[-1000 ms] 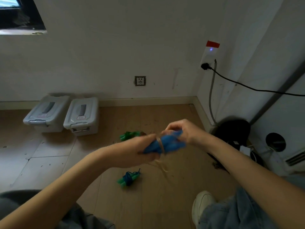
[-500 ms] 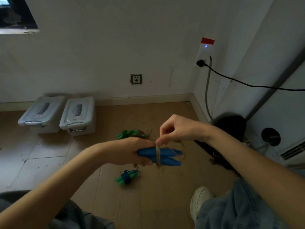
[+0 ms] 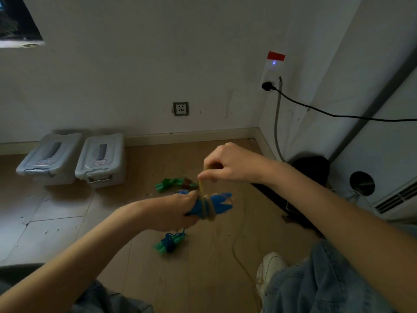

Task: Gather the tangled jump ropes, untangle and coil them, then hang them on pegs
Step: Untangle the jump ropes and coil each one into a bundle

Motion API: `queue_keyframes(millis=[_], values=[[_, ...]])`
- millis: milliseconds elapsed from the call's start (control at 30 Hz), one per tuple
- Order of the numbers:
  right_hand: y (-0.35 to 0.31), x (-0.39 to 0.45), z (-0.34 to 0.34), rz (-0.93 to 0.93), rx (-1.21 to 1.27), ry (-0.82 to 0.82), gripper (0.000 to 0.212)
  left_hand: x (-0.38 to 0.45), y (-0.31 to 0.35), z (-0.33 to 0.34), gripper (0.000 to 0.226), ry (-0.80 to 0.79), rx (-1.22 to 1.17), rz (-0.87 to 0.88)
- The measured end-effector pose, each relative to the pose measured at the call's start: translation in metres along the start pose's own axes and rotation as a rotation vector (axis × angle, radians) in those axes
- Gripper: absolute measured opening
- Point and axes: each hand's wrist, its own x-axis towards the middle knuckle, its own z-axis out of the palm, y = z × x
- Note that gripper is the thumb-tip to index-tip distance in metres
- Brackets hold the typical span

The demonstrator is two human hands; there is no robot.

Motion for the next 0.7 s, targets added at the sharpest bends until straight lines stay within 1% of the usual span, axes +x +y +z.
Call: queue_keyframes(millis=[67, 100, 167, 233, 267, 300, 333, 367, 433, 467, 500, 533, 567, 633, 667, 700], values=[[0.013, 0.003, -0.003, 0.037, 0.074, 0.004, 0.031, -0.012, 0.011, -0.007, 0.019, -0.035, -0.105, 0.135], [0.019, 0.001, -0.002, 0.052, 0.120, 0.007, 0.032, -0.018, 0.014, -0.011, 0.020, -0.027, -0.197, 0.181], [0.031, -0.005, 0.006, 0.087, 0.206, 0.004, 0.032, -0.026, 0.012, -0.024, 0.018, 0.076, -0.433, 0.197], [0.036, -0.018, 0.018, 0.127, 0.260, -0.022, 0.037, -0.026, 0.001, -0.035, 0.013, 0.256, -0.630, 0.101], [0.034, -0.024, 0.025, 0.132, 0.261, -0.046, 0.037, -0.022, -0.007, -0.037, 0.008, 0.342, -0.671, 0.020], [0.028, -0.028, 0.030, 0.112, 0.229, -0.074, 0.035, -0.016, -0.012, -0.036, 0.006, 0.400, -0.656, -0.064], [0.021, -0.029, 0.032, 0.069, 0.146, -0.103, 0.032, -0.007, -0.015, -0.033, 0.007, 0.422, -0.600, -0.134], [0.014, -0.027, 0.033, 0.009, 0.008, -0.121, 0.031, 0.001, -0.016, -0.029, 0.009, 0.418, -0.531, -0.182], [0.002, -0.018, 0.024, -0.079, -0.306, -0.100, 0.029, 0.012, -0.014, -0.020, 0.014, 0.343, -0.323, -0.204], [-0.001, -0.012, 0.016, -0.081, -0.376, -0.064, 0.028, 0.013, -0.012, -0.017, 0.015, 0.262, -0.228, -0.175], [-0.002, -0.007, 0.006, -0.066, -0.394, -0.040, 0.029, 0.010, -0.010, -0.015, 0.014, 0.164, -0.186, -0.127], [-0.002, -0.003, -0.002, -0.039, -0.347, -0.051, 0.033, 0.005, -0.006, -0.015, 0.012, 0.061, -0.190, -0.081], [-0.002, 0.000, -0.008, -0.018, -0.234, -0.082, 0.035, -0.003, -0.002, -0.018, 0.010, -0.036, -0.208, -0.032], [0.002, 0.005, -0.009, -0.014, 0.058, -0.142, 0.036, -0.017, 0.004, -0.027, 0.014, -0.177, -0.221, 0.080], [0.003, 0.005, -0.006, -0.015, 0.213, -0.149, 0.036, -0.024, 0.005, -0.033, 0.016, -0.198, -0.253, 0.141], [0.005, 0.003, -0.001, -0.015, 0.360, -0.133, 0.037, -0.031, 0.002, -0.038, 0.016, -0.173, -0.334, 0.201]])
